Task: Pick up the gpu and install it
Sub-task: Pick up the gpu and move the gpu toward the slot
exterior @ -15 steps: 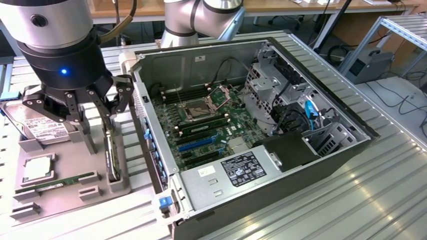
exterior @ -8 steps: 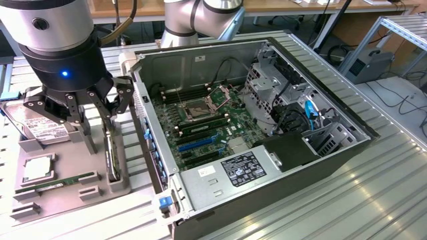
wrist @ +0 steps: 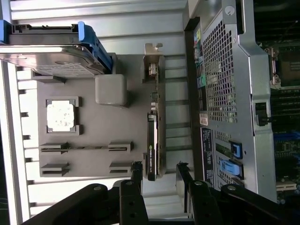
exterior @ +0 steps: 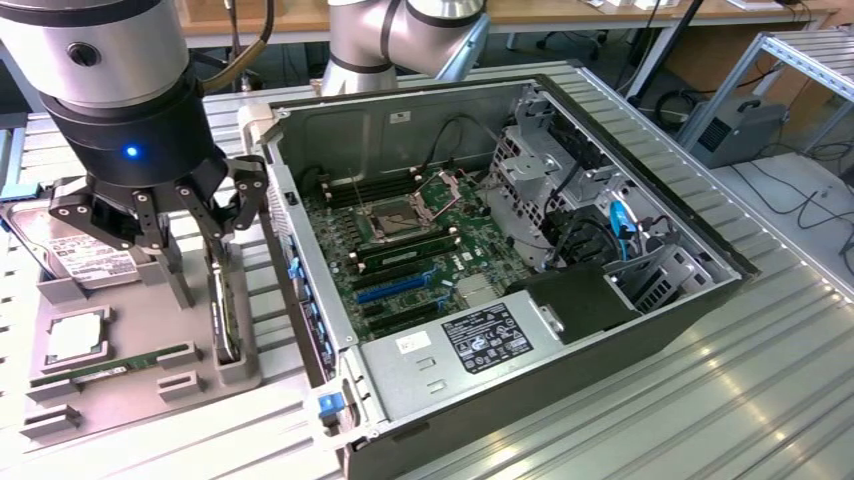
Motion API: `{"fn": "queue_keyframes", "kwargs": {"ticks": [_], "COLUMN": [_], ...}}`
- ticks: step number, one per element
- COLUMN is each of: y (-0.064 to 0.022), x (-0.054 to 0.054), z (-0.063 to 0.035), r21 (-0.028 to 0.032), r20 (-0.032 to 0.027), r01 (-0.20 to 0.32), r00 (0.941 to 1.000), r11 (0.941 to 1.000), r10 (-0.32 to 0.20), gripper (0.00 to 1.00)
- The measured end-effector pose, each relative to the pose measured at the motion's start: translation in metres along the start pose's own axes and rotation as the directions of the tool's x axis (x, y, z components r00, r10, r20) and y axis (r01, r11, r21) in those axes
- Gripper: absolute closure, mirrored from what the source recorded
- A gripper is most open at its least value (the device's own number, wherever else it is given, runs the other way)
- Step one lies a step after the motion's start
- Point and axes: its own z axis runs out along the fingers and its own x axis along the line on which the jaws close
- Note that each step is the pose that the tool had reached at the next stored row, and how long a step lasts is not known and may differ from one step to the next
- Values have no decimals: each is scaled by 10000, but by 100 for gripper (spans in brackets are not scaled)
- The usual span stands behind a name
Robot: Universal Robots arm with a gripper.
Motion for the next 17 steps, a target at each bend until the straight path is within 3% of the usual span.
{"fn": "queue_keyframes", "kwargs": {"ticks": [17], "y": [-3], "x": [2], "z": [74], "r21": [0], "r20": [0], "r01": [0], "r00": [10000], "r11": [10000], "r10": [0], "gripper": [58]}}
